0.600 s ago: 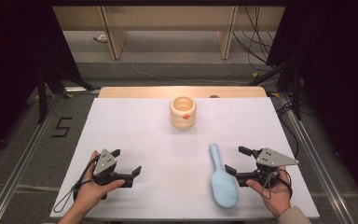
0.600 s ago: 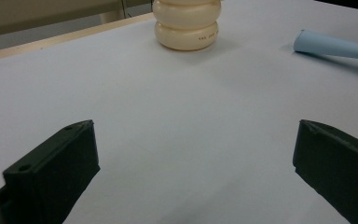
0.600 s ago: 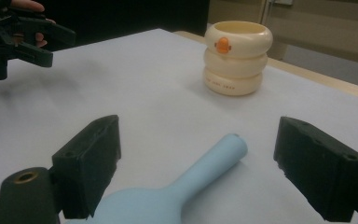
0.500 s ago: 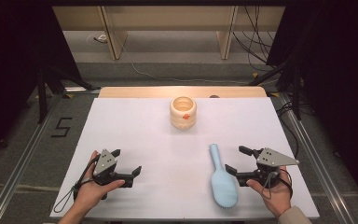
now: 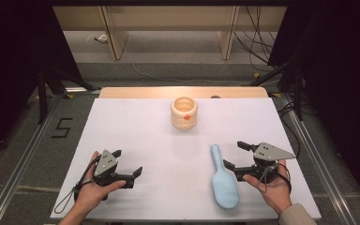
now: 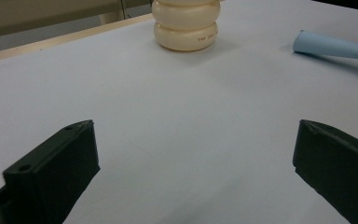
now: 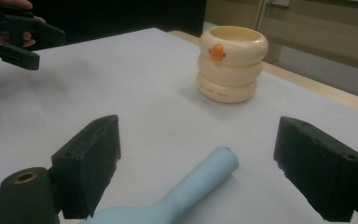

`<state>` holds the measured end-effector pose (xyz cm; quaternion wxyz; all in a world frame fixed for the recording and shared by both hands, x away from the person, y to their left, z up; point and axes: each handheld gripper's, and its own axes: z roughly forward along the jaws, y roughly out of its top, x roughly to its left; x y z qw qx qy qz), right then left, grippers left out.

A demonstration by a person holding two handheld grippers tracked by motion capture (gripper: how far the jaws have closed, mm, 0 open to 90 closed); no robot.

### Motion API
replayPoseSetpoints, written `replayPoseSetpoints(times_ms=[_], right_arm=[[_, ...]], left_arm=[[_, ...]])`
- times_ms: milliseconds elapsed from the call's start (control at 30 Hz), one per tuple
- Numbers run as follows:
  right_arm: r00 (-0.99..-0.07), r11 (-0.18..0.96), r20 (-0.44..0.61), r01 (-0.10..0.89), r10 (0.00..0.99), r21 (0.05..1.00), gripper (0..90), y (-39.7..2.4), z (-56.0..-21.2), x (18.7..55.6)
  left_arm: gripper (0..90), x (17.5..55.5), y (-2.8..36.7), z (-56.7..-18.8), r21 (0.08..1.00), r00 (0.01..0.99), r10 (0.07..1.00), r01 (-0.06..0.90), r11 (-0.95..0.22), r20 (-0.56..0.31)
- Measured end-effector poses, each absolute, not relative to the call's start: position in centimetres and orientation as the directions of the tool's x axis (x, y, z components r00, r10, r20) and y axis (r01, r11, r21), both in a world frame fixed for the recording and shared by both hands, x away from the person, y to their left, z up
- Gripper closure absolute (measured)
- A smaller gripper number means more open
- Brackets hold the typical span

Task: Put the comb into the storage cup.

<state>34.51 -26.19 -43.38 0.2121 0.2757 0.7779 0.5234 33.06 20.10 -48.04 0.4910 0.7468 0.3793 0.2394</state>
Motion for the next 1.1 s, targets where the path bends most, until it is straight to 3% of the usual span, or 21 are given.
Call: replayPoseSetpoints(times_ms=[167,267,333,367,400,433,467,500,533,567,600,800,1100], right_arm=[[-0.794,0.398,-0.091,0.198,0.601,0.896,17.5,-24.0,-43.4,36.5],[-0.820,0.487,-0.122,0.206,0.559,0.849,39.2,-22.6,-43.4,37.8],[-0.833,0.544,-0.135,0.219,0.536,0.810,48.4,-21.6,-43.7,38.6],[-0.833,0.544,-0.135,0.219,0.536,0.810,48.4,-21.6,-43.7,38.6],[-0.852,0.594,-0.137,0.228,0.505,0.771,56.2,-20.6,-43.9,39.4],[-0.852,0.594,-0.137,0.228,0.505,0.771,56.2,-20.6,-43.9,39.4],[-0.866,0.635,-0.124,0.251,0.485,0.731,65.9,-19.7,-44.1,40.1],[-0.866,0.635,-0.124,0.251,0.485,0.731,65.9,-19.7,-44.1,40.1],[-0.888,0.696,-0.108,0.269,0.447,0.666,78.2,-18.7,-44.2,40.7],[-0.888,0.696,-0.108,0.269,0.447,0.666,78.2,-18.7,-44.2,40.7],[-0.896,0.734,-0.101,0.284,0.432,0.616,84.8,-18.2,-44.3,41.2],[-0.905,0.817,-0.132,0.294,0.405,0.496,90.0,-16.6,-44.8,42.4],[-0.896,0.848,-0.157,0.319,0.415,0.424,90.0,-16.0,-45.3,43.2]], left_arm=[[0.0,33.1,20.1,-48.1,0.915,0.595,0.803,0.333,-0.227,-0.018],[0.0,33.1,20.1,-48.1,0.915,0.595,0.803,0.335,-0.224,-0.021],[0.0,33.1,20.2,-48.1,0.916,0.591,0.806,0.335,-0.219,-0.024],[0.0,33.1,20.2,-48.1,0.916,0.591,0.806,0.335,-0.219,-0.024],[0.0,33.1,20.3,-48.1,0.916,0.591,0.806,0.337,-0.216,-0.027],[0.0,33.1,20.3,-48.1,0.916,0.591,0.806,0.337,-0.216,-0.027],[0.0,33.2,20.3,-48.1,0.917,0.591,0.806,0.337,-0.215,-0.028],[0.0,33.2,20.3,-48.1,0.917,0.591,0.806,0.337,-0.214,-0.030],[0.0,33.2,20.3,-48.1,0.917,0.592,0.806,0.338,-0.212,-0.032],[0.0,33.2,20.3,-48.1,0.917,0.592,0.806,0.338,-0.212,-0.032],[0.0,33.2,20.3,-48.1,0.917,0.591,0.806,0.339,-0.211,-0.033],[0.0,33.2,20.3,-48.1,0.917,0.591,0.806,0.340,-0.209,-0.035],[0.0,33.2,20.3,-48.1,0.917,0.591,0.806,0.341,-0.207,-0.038]])
